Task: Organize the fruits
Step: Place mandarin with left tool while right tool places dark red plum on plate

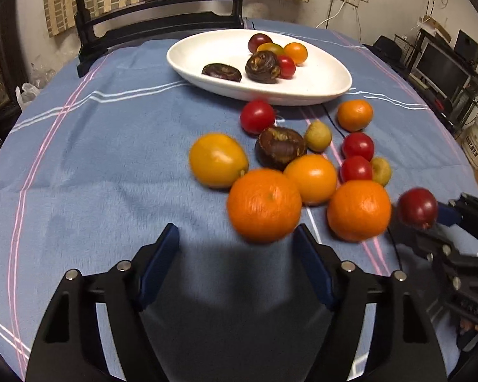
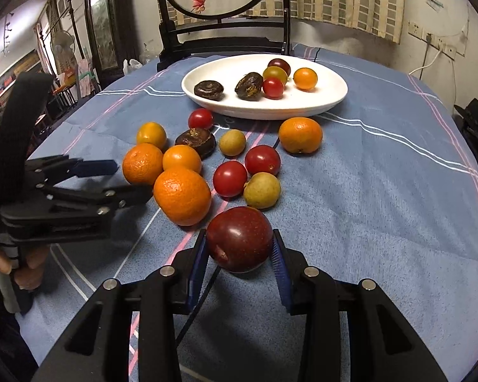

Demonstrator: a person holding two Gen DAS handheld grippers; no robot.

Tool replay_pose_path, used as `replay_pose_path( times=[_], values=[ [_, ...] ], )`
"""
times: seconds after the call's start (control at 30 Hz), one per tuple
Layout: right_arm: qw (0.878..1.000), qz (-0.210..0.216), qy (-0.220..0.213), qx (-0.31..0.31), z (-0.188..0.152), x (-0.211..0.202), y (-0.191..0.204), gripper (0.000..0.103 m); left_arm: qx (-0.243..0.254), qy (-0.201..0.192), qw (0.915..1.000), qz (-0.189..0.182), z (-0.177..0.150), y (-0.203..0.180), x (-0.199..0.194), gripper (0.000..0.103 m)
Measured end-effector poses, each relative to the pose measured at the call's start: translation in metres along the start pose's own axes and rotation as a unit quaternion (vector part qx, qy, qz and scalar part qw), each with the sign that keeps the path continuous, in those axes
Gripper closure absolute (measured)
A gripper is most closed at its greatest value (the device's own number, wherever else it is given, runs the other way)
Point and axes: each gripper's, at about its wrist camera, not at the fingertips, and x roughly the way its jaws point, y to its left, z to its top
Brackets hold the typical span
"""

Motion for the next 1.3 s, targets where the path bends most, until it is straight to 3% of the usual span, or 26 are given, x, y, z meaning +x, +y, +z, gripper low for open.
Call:
replay_pose_path(
  times=[0.07, 0.13, 0.17, 0.33, 0.5, 0.77, 0.93, 1.3],
  values=[
    [1.0, -0.002, 0.001, 0.001, -0.001, 0.0, 0.0, 0.064, 0.0, -0.001, 1.0, -0.004, 0.006, -0.003, 0.004, 0.038],
    [1.0, -0.001, 0.004, 0.0, -0.001, 0.001, 0.001, 0.064, 0.007, -0.007, 0.9999, -0.005, 0.009, -0.008, 0.006, 0.056],
    [1.0, -0.002, 0.004, 0.0, -0.001, 0.001, 0.001, 0.064, 0.01, -0.007, 0.9999, -0.007, 0.011, -0.01, 0.005, 0.06],
    [1.0, -0.002, 0.004, 0.001, -0.002, -0.001, 0.002, 0.064, 0.018, -0.007, 0.9998, -0.005, 0.006, -0.01, -0.002, 0.061],
    [1.0, 0.004, -0.012, 0.003, 0.005, -0.014, 0.001, 0.064, 0.031, -0.036, 0.9988, -0.008, 0.009, -0.005, -0.032, 0.061],
    [0.996, -0.004, -0.088, 0.011, 0.057, -0.045, -0.008, 0.064, 0.036, -0.1, 0.9943, 0.003, 0.063, -0.007, -0.064, 0.061],
    [0.994, -0.013, -0.104, 0.021, 0.093, -0.032, -0.014, 0.064, 0.017, -0.103, 0.9946, -0.004, 0.101, -0.008, -0.043, 0.061],
    [0.999, -0.014, -0.047, 0.02, 0.131, 0.039, -0.024, 0.063, -0.004, -0.055, 0.9985, 0.003, 0.14, -0.002, 0.027, 0.061]
  ],
)
